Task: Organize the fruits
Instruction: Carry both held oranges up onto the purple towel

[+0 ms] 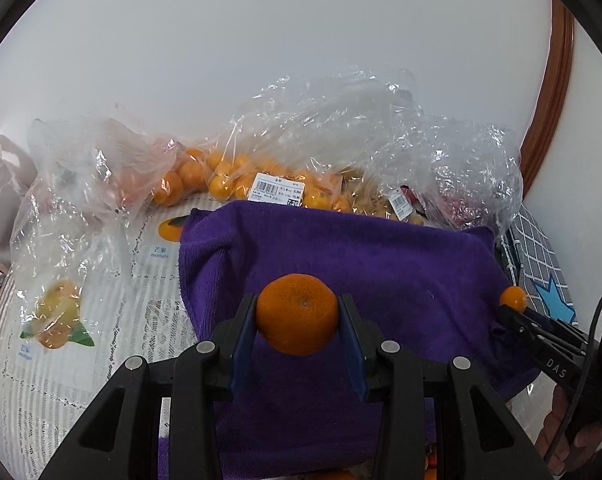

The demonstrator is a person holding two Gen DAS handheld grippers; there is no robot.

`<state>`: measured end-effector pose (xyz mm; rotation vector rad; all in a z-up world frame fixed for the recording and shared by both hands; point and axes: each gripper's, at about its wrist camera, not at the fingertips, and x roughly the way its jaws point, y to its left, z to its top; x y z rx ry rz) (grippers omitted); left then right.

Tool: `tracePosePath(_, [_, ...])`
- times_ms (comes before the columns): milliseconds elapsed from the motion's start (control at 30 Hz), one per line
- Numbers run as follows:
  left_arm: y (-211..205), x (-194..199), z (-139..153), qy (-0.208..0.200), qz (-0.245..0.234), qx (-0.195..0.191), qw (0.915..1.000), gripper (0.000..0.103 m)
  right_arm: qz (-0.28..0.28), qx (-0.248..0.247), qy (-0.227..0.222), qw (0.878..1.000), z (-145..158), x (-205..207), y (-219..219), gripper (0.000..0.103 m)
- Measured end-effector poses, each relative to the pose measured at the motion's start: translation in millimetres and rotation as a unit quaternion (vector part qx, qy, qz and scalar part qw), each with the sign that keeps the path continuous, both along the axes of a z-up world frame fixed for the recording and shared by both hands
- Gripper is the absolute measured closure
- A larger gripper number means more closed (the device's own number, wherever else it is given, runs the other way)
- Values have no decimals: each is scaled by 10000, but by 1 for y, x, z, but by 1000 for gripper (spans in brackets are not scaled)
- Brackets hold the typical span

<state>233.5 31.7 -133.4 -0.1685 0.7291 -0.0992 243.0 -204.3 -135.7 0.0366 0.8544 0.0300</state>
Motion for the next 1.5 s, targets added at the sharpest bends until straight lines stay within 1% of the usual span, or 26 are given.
tracePosePath(133, [-1, 3, -5, 92, -22, 28, 10000, 65, 19, -35, 64, 10000, -6, 2, 1, 68])
tracePosePath(367, [1, 10, -14, 326, -9, -60, 9994, 65, 55, -67, 138, 9999, -11, 1, 0, 68])
tracePosePath(1033, [-6, 13, -22, 510, -140, 73, 9986, 65, 174, -172, 280, 9993, -20, 4, 2, 68])
tracePosePath(1500, [-6, 17, -28, 731, -171, 53, 9972, 65, 221, -244, 313, 9990, -22, 4, 4, 68])
